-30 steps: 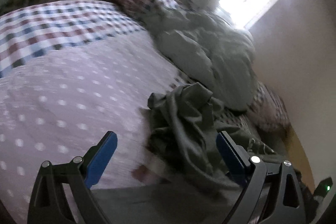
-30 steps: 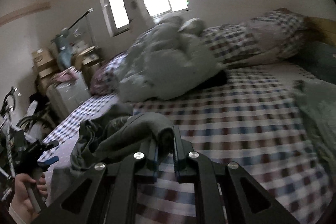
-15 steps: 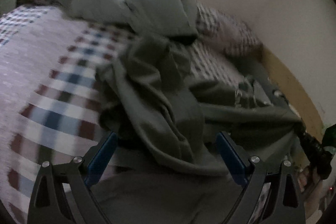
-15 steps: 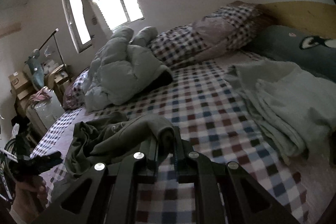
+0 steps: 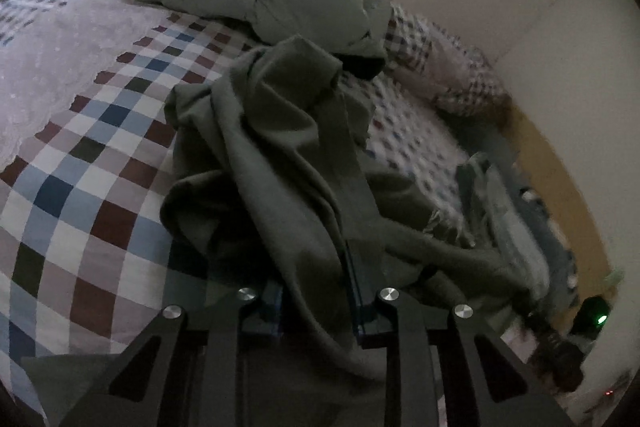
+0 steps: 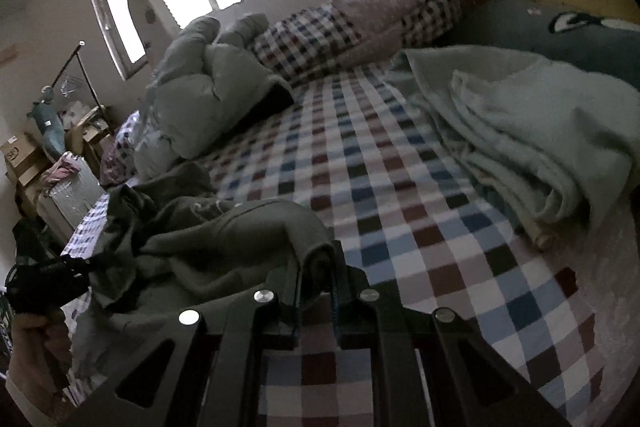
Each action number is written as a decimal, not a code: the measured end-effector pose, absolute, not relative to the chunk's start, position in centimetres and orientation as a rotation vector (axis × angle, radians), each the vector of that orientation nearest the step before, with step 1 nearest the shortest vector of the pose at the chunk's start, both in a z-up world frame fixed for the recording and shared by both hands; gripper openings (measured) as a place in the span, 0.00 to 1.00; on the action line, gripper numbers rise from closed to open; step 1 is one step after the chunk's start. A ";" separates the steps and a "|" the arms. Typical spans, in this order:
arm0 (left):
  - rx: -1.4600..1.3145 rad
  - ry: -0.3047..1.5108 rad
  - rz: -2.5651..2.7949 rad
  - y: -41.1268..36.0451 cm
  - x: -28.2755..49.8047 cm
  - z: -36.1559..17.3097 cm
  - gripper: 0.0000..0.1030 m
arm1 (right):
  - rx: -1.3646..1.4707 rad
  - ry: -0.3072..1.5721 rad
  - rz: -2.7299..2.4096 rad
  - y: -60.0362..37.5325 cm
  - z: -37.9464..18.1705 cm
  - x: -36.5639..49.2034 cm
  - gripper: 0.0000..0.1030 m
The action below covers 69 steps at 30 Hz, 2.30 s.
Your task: Fold clothes
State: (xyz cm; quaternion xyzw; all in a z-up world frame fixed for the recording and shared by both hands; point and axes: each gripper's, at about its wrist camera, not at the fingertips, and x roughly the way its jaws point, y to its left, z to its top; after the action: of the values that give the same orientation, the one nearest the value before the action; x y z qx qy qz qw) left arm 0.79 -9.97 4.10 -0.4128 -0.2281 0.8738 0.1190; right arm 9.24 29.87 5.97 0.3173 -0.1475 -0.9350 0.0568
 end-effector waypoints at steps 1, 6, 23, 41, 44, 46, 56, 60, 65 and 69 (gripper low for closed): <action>-1.217 -0.647 2.564 -9.7 0.8 4.0 0.25 | 0.975 -0.434 -2.839 29.9 5.7 9.1 0.11; -1.243 -0.572 2.610 -8.6 1.0 3.8 0.31 | 1.039 -0.254 -2.873 28.9 5.5 8.5 0.16; -1.157 -0.639 2.632 -8.1 3.3 4.8 0.12 | 0.888 -0.155 -2.985 26.7 7.4 11.7 0.63; -0.344 -1.520 2.624 -27.0 10.1 9.2 0.07 | 0.799 0.272 -2.598 13.1 4.6 12.3 0.61; -0.299 -1.622 2.635 -29.4 11.2 8.5 0.07 | 0.822 0.290 -2.575 12.5 4.1 12.0 0.62; -0.297 -1.697 2.629 -30.8 11.6 7.7 0.07 | 0.828 0.288 -2.563 12.3 3.8 11.9 0.62; -0.601 -1.811 2.711 -32.5 10.3 4.3 0.18 | 0.816 0.260 -2.567 11.7 3.7 10.9 0.62; -0.671 -1.845 2.633 -32.2 9.3 3.1 0.65 | 0.792 0.219 -2.589 12.1 4.2 10.5 0.62; -0.933 -1.648 2.709 -30.5 7.0 2.9 0.82 | 0.766 0.231 -2.668 13.0 4.8 9.7 0.62; -1.013 -1.497 2.808 -29.5 6.6 3.9 0.82 | 0.805 0.218 -2.707 13.9 4.8 8.4 0.62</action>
State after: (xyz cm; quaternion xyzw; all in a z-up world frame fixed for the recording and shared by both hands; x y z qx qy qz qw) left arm 6.61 -29.48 3.95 -0.3020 -0.4462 0.8366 -0.0989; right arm 8.43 13.87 4.81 0.2808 0.0762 -0.9443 0.1537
